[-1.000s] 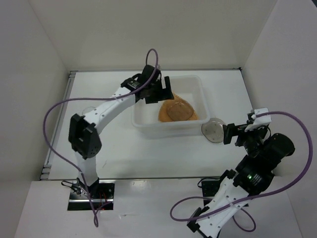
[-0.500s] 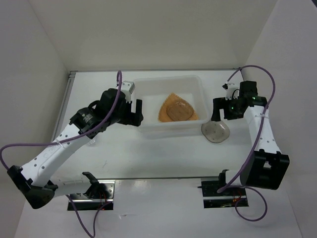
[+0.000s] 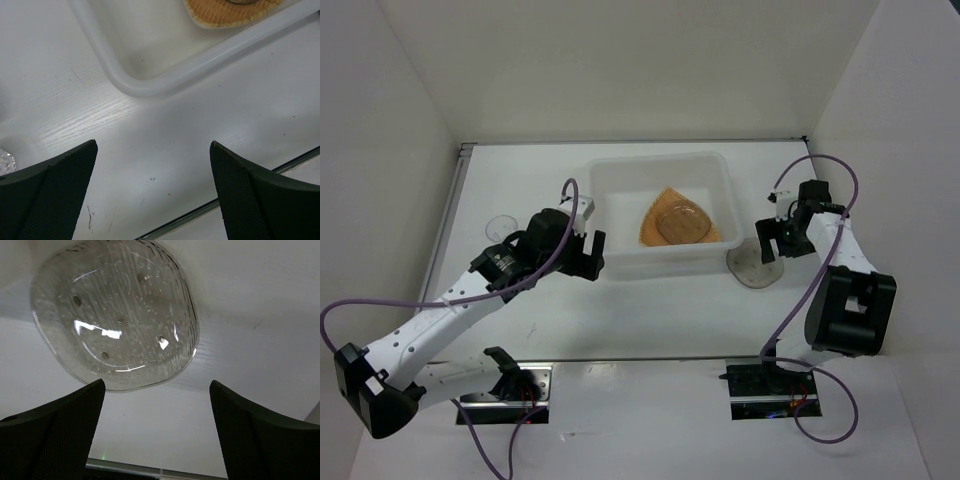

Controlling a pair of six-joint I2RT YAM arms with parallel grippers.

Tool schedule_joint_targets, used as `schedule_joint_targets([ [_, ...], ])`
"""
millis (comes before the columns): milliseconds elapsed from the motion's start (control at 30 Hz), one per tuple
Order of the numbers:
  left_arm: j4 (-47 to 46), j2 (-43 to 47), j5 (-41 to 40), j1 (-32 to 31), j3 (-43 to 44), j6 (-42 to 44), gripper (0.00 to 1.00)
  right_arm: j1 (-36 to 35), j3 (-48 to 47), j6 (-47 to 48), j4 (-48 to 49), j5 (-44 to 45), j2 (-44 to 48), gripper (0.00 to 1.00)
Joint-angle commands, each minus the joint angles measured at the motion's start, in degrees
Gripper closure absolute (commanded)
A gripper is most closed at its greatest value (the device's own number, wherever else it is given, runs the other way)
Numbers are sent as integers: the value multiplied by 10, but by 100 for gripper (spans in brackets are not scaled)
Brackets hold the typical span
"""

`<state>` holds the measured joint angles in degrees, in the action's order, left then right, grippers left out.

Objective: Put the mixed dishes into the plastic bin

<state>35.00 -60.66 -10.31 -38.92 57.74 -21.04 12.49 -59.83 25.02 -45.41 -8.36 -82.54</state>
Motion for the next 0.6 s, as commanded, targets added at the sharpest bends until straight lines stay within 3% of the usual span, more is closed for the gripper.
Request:
schedule_joint_targets([
  [0, -48, 26, 3, 2, -8, 12, 1, 30, 9, 26, 59, 1, -40, 11],
  [500, -53, 20, -2, 2, -14, 6, 1, 59, 8, 48, 129, -25, -165, 11],
  [567, -53, 14, -2, 2, -14, 6, 1, 64, 1, 48, 136, -31, -194, 18],
])
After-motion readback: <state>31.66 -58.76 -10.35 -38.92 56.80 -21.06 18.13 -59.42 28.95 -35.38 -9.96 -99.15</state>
